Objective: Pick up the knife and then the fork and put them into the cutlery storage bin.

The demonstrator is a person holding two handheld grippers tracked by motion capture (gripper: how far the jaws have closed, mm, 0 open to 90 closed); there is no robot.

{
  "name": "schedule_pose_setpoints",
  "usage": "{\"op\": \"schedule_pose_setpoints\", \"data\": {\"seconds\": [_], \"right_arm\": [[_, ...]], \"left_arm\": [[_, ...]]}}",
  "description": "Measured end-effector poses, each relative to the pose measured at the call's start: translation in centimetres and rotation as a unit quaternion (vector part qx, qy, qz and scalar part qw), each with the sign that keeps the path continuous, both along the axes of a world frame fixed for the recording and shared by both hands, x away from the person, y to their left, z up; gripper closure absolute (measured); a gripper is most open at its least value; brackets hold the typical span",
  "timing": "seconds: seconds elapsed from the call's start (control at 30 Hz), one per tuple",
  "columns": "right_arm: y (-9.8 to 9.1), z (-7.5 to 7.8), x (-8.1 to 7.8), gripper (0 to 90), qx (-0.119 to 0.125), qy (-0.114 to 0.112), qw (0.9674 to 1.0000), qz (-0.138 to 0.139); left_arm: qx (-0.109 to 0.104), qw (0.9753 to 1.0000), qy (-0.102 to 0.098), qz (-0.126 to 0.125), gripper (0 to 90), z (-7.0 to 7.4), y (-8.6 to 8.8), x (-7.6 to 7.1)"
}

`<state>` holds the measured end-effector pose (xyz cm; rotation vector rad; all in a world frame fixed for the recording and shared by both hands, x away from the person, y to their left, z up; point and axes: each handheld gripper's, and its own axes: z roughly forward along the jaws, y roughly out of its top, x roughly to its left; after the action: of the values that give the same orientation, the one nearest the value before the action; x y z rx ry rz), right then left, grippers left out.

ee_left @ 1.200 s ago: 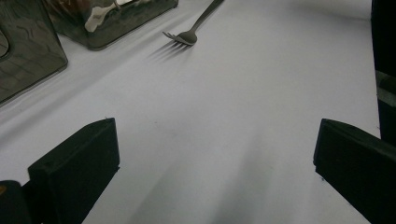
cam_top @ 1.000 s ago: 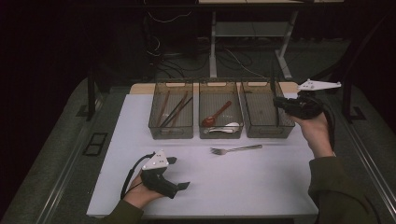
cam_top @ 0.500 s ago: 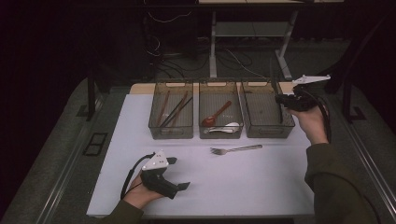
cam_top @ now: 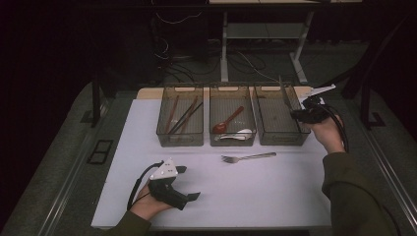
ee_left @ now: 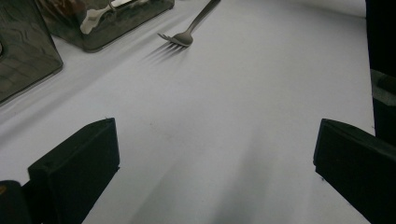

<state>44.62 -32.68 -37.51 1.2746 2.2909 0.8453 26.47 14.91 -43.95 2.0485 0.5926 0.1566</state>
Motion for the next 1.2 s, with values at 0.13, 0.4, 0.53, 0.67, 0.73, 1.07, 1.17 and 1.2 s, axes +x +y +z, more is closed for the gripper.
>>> {"op": "schedule_pose_setpoints", "data": {"seconds": [0.13,0.4,0.53,0.67,0.73,1.07,1.17,1.2], "right_arm": [[0.2,-0.6,0.3,79.8,-0.015,0.016,0.9997,0.005],[0.5,-1.3,0.7,79.4,-0.025,0.039,0.9988,0.016],[0.7,-1.5,0.9,79.1,-0.032,0.040,0.9986,0.014],[0.9,-1.6,0.9,74.7,-0.036,0.038,0.9986,0.011],[0.9,-1.4,0.9,69.1,-0.030,0.031,0.9990,0.006],[-0.1,0.6,-0.7,55.2,0.052,0.006,0.9986,0.003],[0.0,1.3,-1.8,56.1,0.080,-0.007,0.9967,0.009],[0.1,1.5,-2.2,56.6,0.088,-0.012,0.9959,0.014]], "left_arm": [[0.001,1.0000,0.000,-0.002,0.0,0.0,-0.1,0.0],[0.001,1.0000,0.001,-0.003,0.0,-0.1,-0.1,0.0],[0.001,1.0000,0.001,-0.003,0.0,-0.1,-0.1,0.0],[0.002,1.0000,0.003,-0.005,0.0,-0.1,-0.1,0.0],[0.003,1.0000,0.003,-0.005,0.0,-0.1,-0.1,0.0],[0.001,1.0000,0.003,-0.003,0.0,-0.1,-0.2,-0.1],[0.000,1.0000,0.003,-0.003,0.0,-0.1,-0.2,-0.1],[0.001,1.0000,0.004,-0.003,0.0,-0.1,-0.2,-0.1]]}}
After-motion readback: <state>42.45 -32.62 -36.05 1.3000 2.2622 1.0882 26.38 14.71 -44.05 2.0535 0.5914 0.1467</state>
